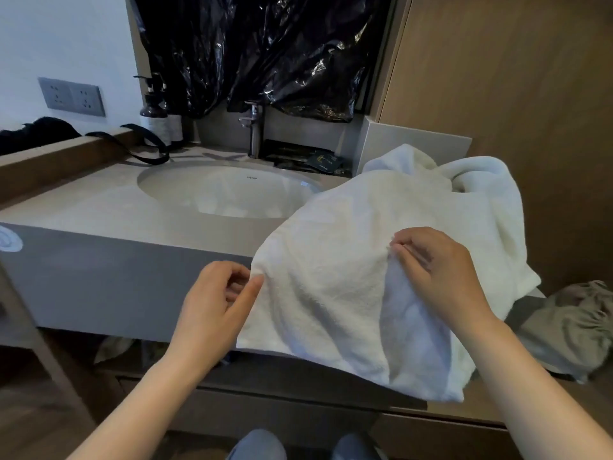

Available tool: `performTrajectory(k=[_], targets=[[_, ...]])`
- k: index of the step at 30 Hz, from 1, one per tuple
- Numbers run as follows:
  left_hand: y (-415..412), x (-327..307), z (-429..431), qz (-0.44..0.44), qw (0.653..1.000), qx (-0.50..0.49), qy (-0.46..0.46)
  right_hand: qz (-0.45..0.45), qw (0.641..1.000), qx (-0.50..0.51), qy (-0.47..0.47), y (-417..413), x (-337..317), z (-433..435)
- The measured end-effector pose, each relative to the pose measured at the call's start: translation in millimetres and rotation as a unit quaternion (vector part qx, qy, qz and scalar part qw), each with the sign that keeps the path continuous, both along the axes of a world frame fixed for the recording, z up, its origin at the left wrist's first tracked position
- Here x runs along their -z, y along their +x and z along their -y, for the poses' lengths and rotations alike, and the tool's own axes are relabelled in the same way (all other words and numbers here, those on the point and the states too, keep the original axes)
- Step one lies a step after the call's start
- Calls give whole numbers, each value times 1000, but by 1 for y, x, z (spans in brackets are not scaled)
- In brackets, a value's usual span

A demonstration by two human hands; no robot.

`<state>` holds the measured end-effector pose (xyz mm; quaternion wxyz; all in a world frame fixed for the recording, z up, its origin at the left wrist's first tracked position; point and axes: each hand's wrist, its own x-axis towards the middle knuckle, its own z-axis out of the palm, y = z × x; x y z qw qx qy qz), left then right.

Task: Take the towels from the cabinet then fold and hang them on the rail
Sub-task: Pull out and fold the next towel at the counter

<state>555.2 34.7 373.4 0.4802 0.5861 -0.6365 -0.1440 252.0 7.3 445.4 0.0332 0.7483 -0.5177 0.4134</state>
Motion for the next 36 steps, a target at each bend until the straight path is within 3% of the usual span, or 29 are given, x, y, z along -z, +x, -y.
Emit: performTrajectory(k=[7, 14, 23, 25, 30, 36], targets=[[-24, -50, 61, -18, 999, 15, -29, -13, 998, 9, 56, -14, -26, 25], [-42, -71, 148, 24, 991, -9, 134, -49, 992, 22, 118, -14, -57, 90], [-68, -88, 223, -37, 950, 26, 310, -92, 978, 48, 180, -9, -66, 156], [-70, -84, 231, -65, 948, 28, 310, -86, 978, 49, 183, -9, -66, 161], [-72, -78, 237, -283, 921, 72, 256, -45, 989, 29, 137, -16, -67, 163], [-68, -104, 221, -295, 917, 174, 206, -39, 984, 64, 159, -20, -71, 165]])
